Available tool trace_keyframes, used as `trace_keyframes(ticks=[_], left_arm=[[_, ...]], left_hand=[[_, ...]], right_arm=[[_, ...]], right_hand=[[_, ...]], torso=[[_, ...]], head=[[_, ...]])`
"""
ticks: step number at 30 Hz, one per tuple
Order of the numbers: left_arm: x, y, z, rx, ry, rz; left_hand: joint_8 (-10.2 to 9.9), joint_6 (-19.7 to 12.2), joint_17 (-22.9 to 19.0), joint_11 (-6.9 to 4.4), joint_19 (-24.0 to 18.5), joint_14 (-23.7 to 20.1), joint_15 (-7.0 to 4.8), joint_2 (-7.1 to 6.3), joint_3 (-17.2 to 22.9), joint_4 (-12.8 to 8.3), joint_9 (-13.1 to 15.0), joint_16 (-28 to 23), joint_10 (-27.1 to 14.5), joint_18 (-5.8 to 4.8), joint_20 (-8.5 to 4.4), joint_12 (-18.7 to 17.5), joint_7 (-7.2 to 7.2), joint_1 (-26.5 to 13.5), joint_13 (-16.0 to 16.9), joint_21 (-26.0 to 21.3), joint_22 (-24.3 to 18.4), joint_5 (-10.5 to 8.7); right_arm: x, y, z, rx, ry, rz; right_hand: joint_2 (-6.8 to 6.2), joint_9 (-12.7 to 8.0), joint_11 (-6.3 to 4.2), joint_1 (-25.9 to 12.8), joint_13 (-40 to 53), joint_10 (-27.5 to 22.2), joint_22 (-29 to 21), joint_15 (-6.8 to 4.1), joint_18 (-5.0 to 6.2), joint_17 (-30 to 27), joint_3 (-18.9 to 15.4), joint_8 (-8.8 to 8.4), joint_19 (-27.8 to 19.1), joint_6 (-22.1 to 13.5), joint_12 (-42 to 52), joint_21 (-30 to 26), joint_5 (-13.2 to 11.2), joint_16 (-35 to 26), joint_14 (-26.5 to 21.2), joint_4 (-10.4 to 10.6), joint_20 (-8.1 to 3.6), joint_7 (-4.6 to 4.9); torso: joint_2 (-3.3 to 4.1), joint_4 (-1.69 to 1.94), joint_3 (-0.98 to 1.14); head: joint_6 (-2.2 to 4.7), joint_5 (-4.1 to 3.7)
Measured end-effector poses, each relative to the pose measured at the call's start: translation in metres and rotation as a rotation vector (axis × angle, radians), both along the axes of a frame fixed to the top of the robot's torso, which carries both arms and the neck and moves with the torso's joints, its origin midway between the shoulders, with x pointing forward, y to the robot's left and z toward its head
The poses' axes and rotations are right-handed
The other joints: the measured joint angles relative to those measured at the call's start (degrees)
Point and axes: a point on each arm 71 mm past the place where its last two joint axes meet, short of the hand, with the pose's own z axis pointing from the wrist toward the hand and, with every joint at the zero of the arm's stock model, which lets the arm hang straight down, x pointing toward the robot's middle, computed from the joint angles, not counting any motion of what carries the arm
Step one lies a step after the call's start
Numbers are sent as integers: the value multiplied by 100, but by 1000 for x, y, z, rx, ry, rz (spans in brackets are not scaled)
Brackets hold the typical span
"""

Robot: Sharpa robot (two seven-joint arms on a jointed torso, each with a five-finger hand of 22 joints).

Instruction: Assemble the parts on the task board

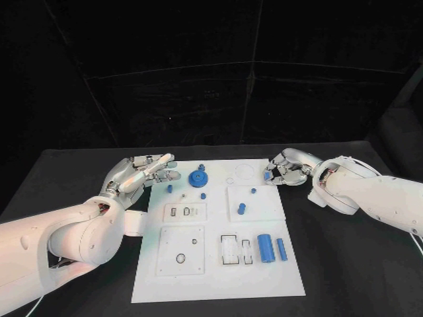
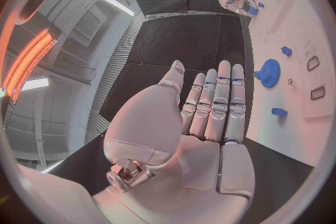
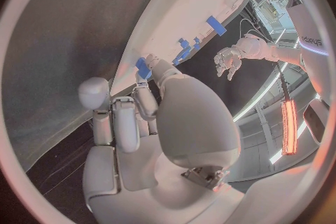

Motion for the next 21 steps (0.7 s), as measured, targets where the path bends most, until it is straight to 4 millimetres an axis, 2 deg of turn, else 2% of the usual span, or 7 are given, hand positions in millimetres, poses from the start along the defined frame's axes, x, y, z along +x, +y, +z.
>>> trace_keyframes(ticks=[2,5,12,18,21], left_arm=[[0,0,0,0,0,0],[0,0,0,0,1,0],[0,2,0,1,2,2],[0,2,0,1,3,2],[0,2,0,1,3,2]], left_hand=[[0,0,0,0,0,0,0,0,0,0,0,0,0,0,0,0,0,0,0,0,0,0],[-26,0,0,0,0,0,0,0,0,0,0,-24,0,0,0,0,0,0,0,0,0,0],[-26,0,0,0,0,0,0,0,0,0,0,-24,0,0,0,0,0,0,0,0,1,0],[-26,0,-1,0,0,0,0,0,0,0,0,-24,0,0,0,0,0,0,0,0,1,0],[-25,0,-1,0,0,0,0,0,0,0,0,-24,0,0,0,0,0,0,0,0,-4,0]], right_arm=[[0,0,1,2,-7,-2],[0,1,2,8,-19,-6],[-5,10,6,29,-44,4],[-17,31,13,58,-47,34],[-21,47,18,70,-42,45]], right_hand=[[20,0,-23,8,37,23,8,0,-1,0,44,3,-1,15,13,0,-1,12,0,-30,-43,14],[54,0,-39,23,82,39,19,-39,-1,0,109,2,-2,18,41,22,-21,32,-1,-74,-42,17],[114,-1,-39,-7,79,39,26,-41,-1,0,226,2,18,18,41,22,-43,32,1,-130,-62,17],[136,-1,-38,-29,45,39,25,-41,-1,0,281,1,18,18,14,22,-12,32,1,-154,-61,17],[157,-4,-38,-50,23,38,22,-40,-1,0,305,1,10,17,-4,22,-12,32,1,-177,-69,17]], torso=[[0,0,1],[-1,0,2],[-7,-4,3],[-18,-10,-8],[-34,-12,-17]], head=[[-2,-1],[-2,-1],[13,21],[23,27],[-3,49]])
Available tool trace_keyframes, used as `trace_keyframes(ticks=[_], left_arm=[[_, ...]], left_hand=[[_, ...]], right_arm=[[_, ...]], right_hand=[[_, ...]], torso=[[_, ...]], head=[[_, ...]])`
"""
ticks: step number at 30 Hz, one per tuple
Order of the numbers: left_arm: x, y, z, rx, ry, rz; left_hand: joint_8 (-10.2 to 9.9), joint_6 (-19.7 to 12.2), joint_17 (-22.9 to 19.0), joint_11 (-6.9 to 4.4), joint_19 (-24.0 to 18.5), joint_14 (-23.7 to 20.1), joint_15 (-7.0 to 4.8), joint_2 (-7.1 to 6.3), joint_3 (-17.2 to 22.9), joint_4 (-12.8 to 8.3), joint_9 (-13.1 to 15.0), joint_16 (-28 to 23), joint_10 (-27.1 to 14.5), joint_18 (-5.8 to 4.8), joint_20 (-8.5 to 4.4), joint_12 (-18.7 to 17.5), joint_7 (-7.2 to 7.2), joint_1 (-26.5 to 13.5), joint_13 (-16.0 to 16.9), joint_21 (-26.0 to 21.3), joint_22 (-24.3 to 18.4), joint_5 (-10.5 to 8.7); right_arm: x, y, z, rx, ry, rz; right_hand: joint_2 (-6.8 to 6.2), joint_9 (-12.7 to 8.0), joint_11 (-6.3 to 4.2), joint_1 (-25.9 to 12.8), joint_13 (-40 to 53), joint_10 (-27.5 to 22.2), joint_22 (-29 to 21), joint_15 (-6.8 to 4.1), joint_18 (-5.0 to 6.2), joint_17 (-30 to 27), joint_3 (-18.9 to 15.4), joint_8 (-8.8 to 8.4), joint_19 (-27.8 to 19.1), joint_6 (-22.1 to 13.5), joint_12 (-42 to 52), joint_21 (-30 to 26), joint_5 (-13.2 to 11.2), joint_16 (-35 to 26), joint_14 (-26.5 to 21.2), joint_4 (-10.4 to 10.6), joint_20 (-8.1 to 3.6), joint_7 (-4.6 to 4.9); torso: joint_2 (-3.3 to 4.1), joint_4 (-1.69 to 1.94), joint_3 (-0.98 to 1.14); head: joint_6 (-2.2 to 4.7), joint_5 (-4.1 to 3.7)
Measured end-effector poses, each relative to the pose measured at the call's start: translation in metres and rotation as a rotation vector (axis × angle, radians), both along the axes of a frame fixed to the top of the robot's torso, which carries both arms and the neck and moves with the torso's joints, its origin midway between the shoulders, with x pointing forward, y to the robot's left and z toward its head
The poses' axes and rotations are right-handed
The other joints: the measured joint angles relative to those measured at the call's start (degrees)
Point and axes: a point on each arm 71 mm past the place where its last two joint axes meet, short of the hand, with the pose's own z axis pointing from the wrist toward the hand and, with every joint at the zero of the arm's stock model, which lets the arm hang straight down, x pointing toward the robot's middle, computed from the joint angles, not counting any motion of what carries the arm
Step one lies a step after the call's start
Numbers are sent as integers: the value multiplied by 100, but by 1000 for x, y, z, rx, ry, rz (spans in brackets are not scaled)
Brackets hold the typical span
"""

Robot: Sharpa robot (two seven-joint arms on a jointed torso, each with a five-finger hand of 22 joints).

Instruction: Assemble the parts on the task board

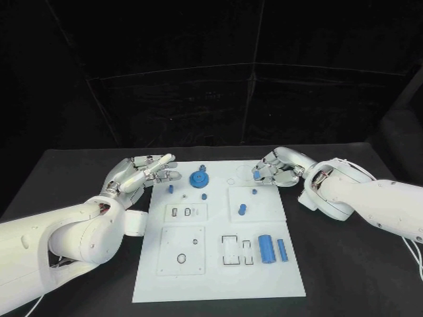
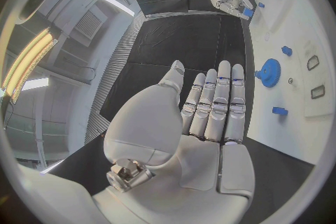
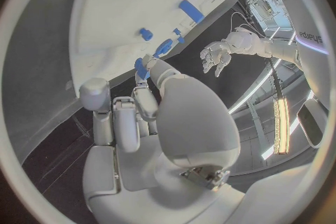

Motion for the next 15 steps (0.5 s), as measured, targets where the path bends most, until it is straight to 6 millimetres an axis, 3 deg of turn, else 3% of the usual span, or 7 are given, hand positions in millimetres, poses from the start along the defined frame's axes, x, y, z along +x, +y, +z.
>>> trace_keyframes(ticks=[5,15], left_arm=[[1,0,0,1,0,2],[4,6,-1,8,-1,16]], left_hand=[[0,0,5,0,0,0,0,0,0,0,0,0,0,0,0,0,0,0,0,0,0,0],[0,0,5,0,0,0,0,0,0,0,0,0,0,0,0,0,0,0,0,0,1,0]], right_arm=[[-5,37,3,1,26,13],[-8,95,1,-26,75,16]], right_hand=[[38,-3,0,-39,-59,0,-20,0,0,0,89,-1,-12,0,-74,0,-118,0,0,-89,-11,0],[33,-49,0,-101,-63,-1,-25,1,0,0,127,-6,-12,-9,-74,0,-123,0,0,-127,-11,-9]], torso=[[-28,-4,-7],[-81,6,-23]], head=[[-22,54],[-129,226]])
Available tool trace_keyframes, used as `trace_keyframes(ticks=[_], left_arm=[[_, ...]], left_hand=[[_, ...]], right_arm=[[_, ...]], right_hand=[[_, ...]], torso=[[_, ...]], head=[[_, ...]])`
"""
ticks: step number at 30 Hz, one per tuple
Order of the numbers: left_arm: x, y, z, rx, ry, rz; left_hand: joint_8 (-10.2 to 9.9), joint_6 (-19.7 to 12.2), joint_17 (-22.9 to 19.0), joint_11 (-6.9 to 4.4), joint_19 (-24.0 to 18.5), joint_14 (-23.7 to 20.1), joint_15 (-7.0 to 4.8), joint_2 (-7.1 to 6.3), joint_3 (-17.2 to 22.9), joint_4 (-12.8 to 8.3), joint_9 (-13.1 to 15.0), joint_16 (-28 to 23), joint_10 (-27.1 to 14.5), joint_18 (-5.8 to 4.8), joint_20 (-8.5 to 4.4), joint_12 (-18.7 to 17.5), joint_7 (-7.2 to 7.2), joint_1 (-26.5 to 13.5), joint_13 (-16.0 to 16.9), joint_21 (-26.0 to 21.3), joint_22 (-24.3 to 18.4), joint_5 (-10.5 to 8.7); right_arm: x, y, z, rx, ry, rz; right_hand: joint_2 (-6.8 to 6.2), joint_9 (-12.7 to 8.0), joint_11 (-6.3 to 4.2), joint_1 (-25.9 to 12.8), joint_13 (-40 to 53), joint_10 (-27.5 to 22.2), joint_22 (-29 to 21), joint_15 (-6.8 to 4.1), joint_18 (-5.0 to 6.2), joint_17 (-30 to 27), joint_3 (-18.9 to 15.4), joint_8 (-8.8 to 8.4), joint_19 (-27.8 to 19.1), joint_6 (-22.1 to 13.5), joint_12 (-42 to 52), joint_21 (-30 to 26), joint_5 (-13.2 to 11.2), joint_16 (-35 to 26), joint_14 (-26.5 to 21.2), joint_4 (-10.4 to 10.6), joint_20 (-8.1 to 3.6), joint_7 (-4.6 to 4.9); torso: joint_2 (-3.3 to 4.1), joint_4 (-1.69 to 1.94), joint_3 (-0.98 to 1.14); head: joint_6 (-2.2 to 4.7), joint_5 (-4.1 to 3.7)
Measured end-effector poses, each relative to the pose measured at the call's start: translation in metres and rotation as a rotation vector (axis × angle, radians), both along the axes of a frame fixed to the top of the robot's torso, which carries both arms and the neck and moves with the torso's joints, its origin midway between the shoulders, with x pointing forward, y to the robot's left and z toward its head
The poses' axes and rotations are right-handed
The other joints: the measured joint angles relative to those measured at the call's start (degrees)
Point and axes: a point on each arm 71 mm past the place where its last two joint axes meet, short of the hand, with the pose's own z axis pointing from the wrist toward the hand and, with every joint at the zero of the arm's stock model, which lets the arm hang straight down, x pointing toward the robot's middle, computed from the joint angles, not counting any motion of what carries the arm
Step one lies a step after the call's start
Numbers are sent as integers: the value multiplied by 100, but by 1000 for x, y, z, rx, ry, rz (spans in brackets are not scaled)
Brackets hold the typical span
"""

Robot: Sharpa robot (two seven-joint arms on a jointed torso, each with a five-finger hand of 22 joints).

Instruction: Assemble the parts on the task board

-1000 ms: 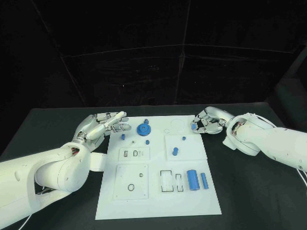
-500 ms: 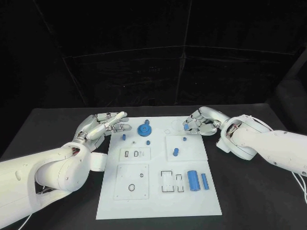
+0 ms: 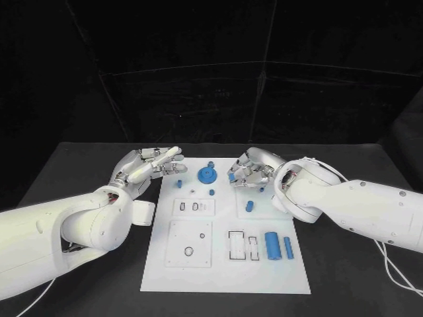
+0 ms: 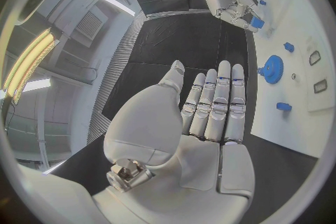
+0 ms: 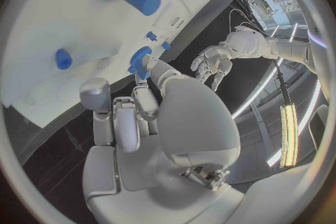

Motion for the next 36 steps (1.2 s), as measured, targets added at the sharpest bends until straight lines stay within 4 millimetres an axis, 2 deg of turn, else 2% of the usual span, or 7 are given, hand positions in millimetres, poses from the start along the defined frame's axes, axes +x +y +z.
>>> trace_keyframes(ticks=[5,10,17,23,24,26,36], left_arm=[[2,4,-1,3,0,12],[5,7,-1,5,1,23],[6,8,-1,4,2,26],[6,8,-1,2,3,27],[6,8,-1,2,3,27],[6,8,-1,2,3,27],[6,8,-1,1,4,27]], left_hand=[[0,0,0,0,0,0,0,0,0,0,0,0,0,0,0,0,0,0,0,0,-1,0],[0,0,-1,0,0,0,0,0,0,0,0,0,0,0,0,0,0,0,0,0,-5,0],[0,0,-1,0,0,0,0,0,0,-33,0,0,0,0,0,0,0,0,0,0,-4,0],[0,0,-1,0,0,0,0,26,0,-33,0,-23,0,0,0,0,0,26,0,0,-11,0],[0,0,-1,0,0,0,0,26,0,-33,0,-23,0,0,0,0,0,26,0,0,-11,0],[0,0,-2,0,0,0,0,27,0,-33,0,-23,0,0,0,0,0,26,0,0,-11,0],[0,0,4,0,0,0,0,26,0,-33,0,-22,0,0,0,-21,0,26,0,0,-11,0]], right_arm=[[-2,25,-1,-14,10,22],[-5,53,-2,-33,25,64],[-12,76,-3,-70,38,111],[-20,85,-8,-111,44,145],[-21,86,-9,-119,46,150],[-22,87,-11,-132,47,156],[-27,92,-17,-180,45,178]], right_hand=[[0,0,-21,0,-32,-24,-14,0,0,0,23,0,0,-4,-38,0,-16,0,0,-23,0,-4],[-13,0,-12,-49,-83,-54,-23,0,0,0,38,0,0,-15,-88,0,-21,0,0,-38,0,-15],[-21,0,-11,-85,-90,-54,-32,0,-1,5,38,0,0,-12,-88,0,-32,0,0,-38,0,-12],[-21,0,-11,-85,-84,-53,-32,0,0,4,38,0,0,-11,-88,0,-42,0,0,-38,0,-11],[-52,0,-11,-116,-84,-53,-32,0,0,4,46,0,0,-11,-88,0,-43,0,0,-45,0,-11],[-75,1,-11,-139,-84,-53,-32,0,0,4,135,1,0,-11,-88,0,-43,0,0,22,0,-11],[-120,2,-11,-183,-78,-53,-31,0,0,3,144,1,0,-11,-88,0,-20,0,0,31,0,-11]], torso=[[-3,-1,-2],[-3,0,-5],[3,4,-3],[4,2,-1],[4,1,1],[4,-2,2],[3,-3,2]], head=[[-39,79],[-65,110],[-104,171],[-142,210],[-147,219],[-155,224],[-187,236]])
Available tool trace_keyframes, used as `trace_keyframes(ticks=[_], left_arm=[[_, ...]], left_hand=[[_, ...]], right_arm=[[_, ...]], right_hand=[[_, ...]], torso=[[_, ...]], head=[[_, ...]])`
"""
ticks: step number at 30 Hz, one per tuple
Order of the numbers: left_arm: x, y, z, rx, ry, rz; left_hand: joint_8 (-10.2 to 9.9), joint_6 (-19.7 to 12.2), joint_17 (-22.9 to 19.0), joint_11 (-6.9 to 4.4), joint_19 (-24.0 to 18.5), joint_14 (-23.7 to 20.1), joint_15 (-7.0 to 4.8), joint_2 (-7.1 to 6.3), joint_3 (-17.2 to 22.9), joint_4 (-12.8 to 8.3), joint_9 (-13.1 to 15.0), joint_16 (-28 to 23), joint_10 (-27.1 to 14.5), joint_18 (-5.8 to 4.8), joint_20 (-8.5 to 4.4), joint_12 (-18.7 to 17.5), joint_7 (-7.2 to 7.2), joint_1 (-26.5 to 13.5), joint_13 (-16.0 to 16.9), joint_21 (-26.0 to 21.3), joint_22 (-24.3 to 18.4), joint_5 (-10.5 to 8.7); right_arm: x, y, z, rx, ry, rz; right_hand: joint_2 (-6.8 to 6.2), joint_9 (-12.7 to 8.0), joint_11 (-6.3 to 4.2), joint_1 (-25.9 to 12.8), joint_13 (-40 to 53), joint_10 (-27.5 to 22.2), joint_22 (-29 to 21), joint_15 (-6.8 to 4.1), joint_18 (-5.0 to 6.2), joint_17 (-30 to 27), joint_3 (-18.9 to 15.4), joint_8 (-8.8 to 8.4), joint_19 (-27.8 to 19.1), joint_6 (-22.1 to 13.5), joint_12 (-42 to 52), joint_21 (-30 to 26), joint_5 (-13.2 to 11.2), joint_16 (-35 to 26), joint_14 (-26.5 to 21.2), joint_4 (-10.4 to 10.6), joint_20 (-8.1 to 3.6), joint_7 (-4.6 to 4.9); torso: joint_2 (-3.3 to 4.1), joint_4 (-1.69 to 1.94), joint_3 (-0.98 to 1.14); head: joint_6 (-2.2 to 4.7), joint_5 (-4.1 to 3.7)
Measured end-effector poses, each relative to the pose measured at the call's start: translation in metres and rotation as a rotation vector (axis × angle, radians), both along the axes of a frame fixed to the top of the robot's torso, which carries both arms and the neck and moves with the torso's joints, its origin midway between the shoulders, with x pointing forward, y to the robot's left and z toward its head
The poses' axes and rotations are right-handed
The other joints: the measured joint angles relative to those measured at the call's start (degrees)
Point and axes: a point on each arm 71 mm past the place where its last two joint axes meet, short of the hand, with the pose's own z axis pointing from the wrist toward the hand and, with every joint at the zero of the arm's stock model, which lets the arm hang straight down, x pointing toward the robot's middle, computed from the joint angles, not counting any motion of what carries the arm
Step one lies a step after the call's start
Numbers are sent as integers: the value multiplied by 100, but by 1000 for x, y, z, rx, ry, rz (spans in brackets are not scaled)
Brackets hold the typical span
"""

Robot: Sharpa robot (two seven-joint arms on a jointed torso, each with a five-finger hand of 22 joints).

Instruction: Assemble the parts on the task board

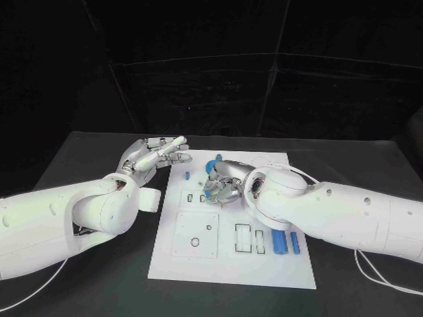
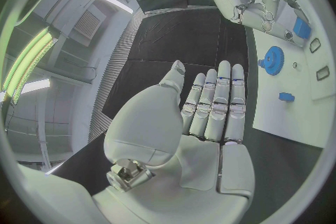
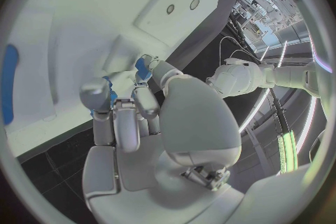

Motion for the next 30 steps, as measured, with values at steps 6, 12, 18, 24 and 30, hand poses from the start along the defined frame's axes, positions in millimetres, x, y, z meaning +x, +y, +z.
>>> trace_keyframes(ticks=[6,12,18,24,30], left_arm=[[0,0,0,-1,0,0],[0,0,0,-1,0,0],[0,0,0,-1,1,-1],[0,0,0,-2,1,-2],[-1,0,0,-2,2,-2]], left_hand=[[0,0,0,0,0,0,0,0,0,0,0,0,0,0,0,0,0,0,0,0,0,0],[0,0,-1,0,0,0,0,0,0,0,0,0,0,0,0,0,0,0,0,0,1,0],[0,0,-1,0,0,0,0,0,0,0,0,1,0,0,0,0,0,0,0,0,1,0],[0,0,-1,0,0,0,0,0,0,0,0,1,0,0,0,0,0,0,0,0,1,0],[0,0,-2,0,0,0,0,0,0,0,0,1,0,0,0,0,0,0,0,0,1,0]], right_arm=[[0,0,-1,-21,-10,2],[1,0,-2,-36,-19,2],[1,-1,-2,-51,-22,4],[1,2,-2,-61,-23,13],[1,2,-2,-70,-23,17]], right_hand=[[-8,0,0,-23,0,0,0,0,0,0,0,0,0,0,0,0,0,0,0,0,0,0],[0,0,14,-31,-6,-14,0,0,0,-1,0,1,0,0,0,0,0,0,0,1,0,0],[-15,0,20,-60,-16,-20,-1,0,0,-1,78,1,0,0,-22,0,0,0,0,34,0,0],[-53,2,20,-98,-25,-20,-2,0,0,-1,91,1,0,-1,-22,0,-1,0,0,48,0,-1],[-83,8,41,-127,-38,-40,-11,0,0,-1,91,2,0,-3,-45,0,-2,0,0,48,0,-3]], torso=[[0,1,0],[0,3,0],[0,2,0],[0,2,0],[0,2,0]], head=[[-12,-6],[-23,-10],[-36,-10],[-51,-10],[-65,-11]])
